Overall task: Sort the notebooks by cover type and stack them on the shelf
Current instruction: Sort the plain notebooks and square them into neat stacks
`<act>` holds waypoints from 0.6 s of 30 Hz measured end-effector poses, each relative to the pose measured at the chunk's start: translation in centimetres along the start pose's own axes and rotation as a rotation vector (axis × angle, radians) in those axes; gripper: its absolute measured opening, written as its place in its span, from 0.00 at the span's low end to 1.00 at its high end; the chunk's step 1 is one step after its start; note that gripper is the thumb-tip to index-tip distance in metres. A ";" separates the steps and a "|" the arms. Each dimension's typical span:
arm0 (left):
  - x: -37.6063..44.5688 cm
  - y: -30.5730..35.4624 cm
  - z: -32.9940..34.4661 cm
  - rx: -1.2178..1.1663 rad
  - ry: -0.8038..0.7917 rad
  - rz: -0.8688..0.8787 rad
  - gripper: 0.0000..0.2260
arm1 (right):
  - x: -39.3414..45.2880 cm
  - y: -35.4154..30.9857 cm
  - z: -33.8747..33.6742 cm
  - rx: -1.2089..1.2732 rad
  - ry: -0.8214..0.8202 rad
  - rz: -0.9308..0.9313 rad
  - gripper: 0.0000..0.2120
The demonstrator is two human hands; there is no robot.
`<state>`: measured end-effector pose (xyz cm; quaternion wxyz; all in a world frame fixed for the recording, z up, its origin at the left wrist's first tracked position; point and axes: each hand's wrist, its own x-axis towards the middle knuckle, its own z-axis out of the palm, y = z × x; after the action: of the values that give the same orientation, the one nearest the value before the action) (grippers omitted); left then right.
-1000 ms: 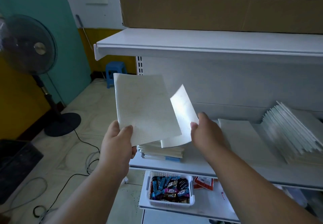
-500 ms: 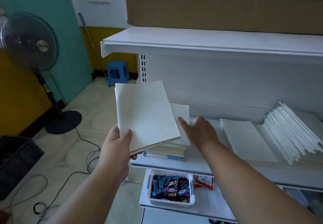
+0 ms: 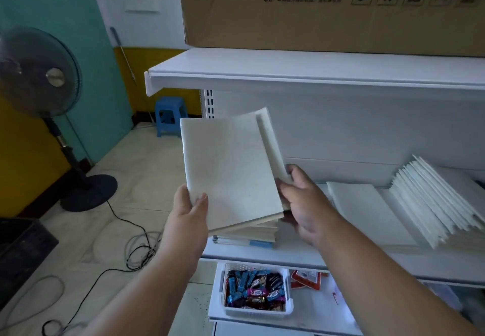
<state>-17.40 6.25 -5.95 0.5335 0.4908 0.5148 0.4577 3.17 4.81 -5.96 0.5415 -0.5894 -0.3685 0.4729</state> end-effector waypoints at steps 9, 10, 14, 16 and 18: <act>-1.4 -0.6 4.9 0.099 -0.129 0.017 0.22 | -0.5 -0.7 -4.9 0.126 0.014 0.125 0.20; -1.7 -0.8 5.9 0.128 -0.154 0.032 0.19 | 0.1 -0.8 -6.0 0.054 0.099 0.081 0.18; -1.8 -1.5 11.3 0.341 -0.266 0.042 0.11 | 1.7 -1.0 -11.7 -0.259 0.354 -0.005 0.24; -1.2 -1.9 14.7 0.426 -0.319 0.013 0.08 | 2.2 -1.3 -14.8 -0.472 0.352 0.025 0.26; -0.5 -2.5 18.4 0.505 -0.373 -0.018 0.08 | 3.3 -1.3 -18.5 -0.717 0.355 0.083 0.23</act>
<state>0.90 4.54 -8.65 0.4838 0.6786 0.5101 0.2126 21.87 2.79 -5.84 0.3371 -0.8280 -0.3866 0.2265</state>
